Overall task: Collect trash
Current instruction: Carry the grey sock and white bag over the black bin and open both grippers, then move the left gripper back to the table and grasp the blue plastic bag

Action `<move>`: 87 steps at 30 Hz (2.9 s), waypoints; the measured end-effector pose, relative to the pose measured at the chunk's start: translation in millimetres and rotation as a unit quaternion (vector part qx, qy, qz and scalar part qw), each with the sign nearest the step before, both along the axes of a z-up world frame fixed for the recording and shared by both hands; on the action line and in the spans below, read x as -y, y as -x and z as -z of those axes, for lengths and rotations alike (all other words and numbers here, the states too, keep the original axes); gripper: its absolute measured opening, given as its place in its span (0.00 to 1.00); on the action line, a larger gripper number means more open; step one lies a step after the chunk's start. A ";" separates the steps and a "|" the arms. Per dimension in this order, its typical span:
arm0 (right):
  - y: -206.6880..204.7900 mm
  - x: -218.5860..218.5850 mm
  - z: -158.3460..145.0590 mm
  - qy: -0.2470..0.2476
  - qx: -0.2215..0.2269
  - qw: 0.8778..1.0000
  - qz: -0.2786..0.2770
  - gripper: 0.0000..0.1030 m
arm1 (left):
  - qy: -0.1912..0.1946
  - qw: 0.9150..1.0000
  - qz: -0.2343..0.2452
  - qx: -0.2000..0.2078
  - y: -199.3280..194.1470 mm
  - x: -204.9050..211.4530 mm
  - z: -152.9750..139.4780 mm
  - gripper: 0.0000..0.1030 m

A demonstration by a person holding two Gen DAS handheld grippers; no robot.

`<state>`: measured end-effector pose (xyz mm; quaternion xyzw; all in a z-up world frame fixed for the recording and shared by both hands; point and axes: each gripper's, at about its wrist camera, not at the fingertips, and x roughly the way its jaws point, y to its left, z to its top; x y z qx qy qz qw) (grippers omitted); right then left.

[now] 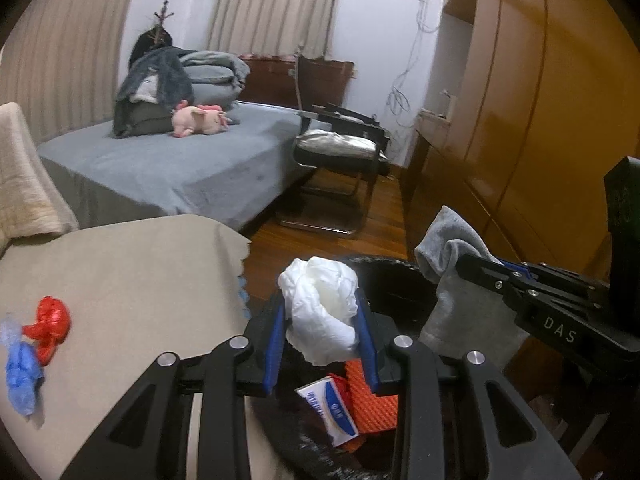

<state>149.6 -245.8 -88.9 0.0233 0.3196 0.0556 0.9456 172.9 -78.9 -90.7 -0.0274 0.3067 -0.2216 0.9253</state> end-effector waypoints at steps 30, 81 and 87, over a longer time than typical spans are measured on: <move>11.1 36.6 33.4 -0.004 -0.025 0.998 0.059 0.93 | -0.011 1.000 0.014 -0.016 -2.9 3.8 25.4 0.91; -103.8 -244.7 83.6 0.006 -0.048 0.990 -0.136 0.94 | -0.049 0.948 -0.297 -0.106 -30.7 -303.7 110.5 0.92; -107.4 -249.2 86.4 0.011 -0.050 0.989 -0.139 0.94 | -0.027 0.949 -0.285 -0.133 -37.1 -308.3 121.6 0.73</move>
